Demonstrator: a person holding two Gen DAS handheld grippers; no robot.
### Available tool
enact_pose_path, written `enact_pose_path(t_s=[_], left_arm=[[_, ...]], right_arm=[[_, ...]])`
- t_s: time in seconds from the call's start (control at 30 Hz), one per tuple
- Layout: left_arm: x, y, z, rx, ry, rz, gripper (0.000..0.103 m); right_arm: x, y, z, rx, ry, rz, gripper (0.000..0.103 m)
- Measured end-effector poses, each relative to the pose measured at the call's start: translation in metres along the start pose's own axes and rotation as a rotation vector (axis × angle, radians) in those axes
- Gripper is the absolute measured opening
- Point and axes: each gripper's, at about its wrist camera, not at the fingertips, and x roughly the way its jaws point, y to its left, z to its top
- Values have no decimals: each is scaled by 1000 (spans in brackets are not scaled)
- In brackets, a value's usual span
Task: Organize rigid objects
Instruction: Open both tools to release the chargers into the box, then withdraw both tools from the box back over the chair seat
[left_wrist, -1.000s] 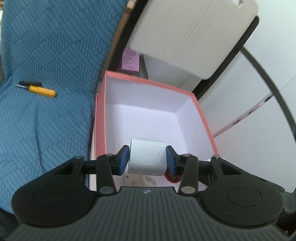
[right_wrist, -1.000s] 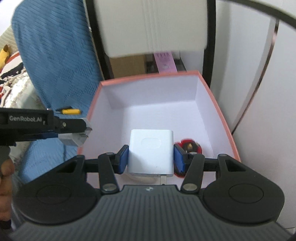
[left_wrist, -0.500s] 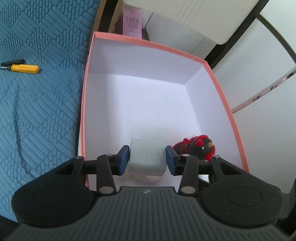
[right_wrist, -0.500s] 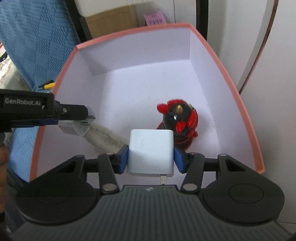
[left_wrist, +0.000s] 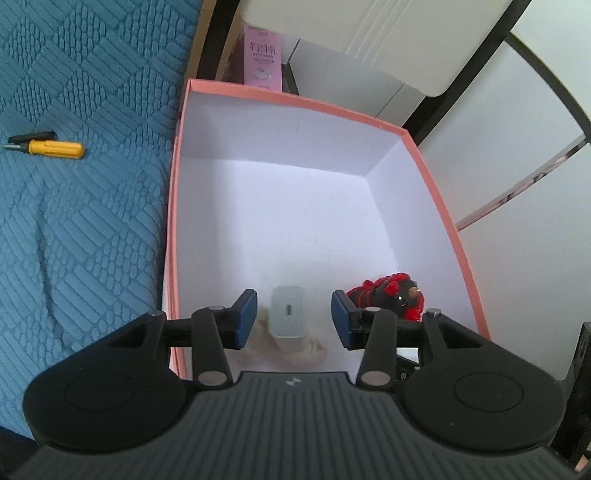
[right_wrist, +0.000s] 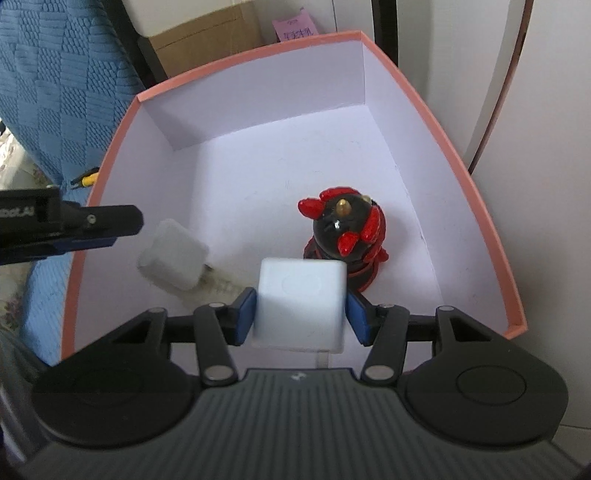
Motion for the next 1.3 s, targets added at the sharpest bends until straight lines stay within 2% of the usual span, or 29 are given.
enact_pose_path(t_s=[0.07,0.37,0.8,1.07,1.3], left_arm=[[-10,0,0,2,-16,-4,51],[-70,7,-7,12,-109,-24,52],[-168,36,-33,30,-261,-6,52],[-217,59,-55,44,-333,9,53],[-250,80,-81,46,-380,34,57]], right_arm=[[-6,2,2,0,-19,-1,61],[-57,22,2,1,-113,20,61],[-143,90,-16,-74,-295,107,61],[-172,127,-38,-123,-364,139,61],[-183,155,-62,-150,-389,157,61]])
